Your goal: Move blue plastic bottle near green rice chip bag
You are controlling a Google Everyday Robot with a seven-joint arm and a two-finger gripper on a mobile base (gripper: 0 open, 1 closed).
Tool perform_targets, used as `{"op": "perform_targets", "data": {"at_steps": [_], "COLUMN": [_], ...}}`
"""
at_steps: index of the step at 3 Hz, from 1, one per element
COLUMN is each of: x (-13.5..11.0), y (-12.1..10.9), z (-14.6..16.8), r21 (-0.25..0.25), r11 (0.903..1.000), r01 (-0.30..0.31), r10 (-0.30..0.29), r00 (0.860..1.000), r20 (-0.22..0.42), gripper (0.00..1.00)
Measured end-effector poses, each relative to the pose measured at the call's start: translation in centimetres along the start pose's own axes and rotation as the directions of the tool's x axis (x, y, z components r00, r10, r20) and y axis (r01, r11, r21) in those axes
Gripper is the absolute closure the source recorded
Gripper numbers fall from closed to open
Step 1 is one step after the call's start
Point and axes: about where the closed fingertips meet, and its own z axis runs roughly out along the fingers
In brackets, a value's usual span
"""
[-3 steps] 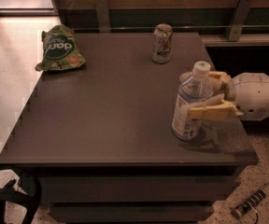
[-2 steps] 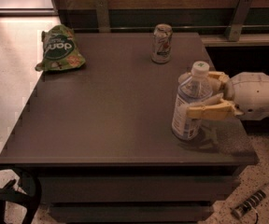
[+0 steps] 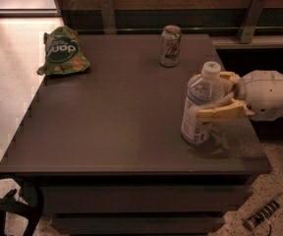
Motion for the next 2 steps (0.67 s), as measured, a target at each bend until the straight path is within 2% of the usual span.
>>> {"op": "perform_targets", "data": {"at_steps": [1, 2], "x": [-1.1, -2.3], "y": [-2.9, -6.5], "z": [0.2, 0.9], "r21": [0.035, 0.138], "r11": [0.9994, 0.9887], "r01": [0.004, -0.058], "r10": [-0.005, 0.041], "r00": [0.999, 0.992], "r20": [0.043, 0.120], "gripper": [1.00, 1.00]}}
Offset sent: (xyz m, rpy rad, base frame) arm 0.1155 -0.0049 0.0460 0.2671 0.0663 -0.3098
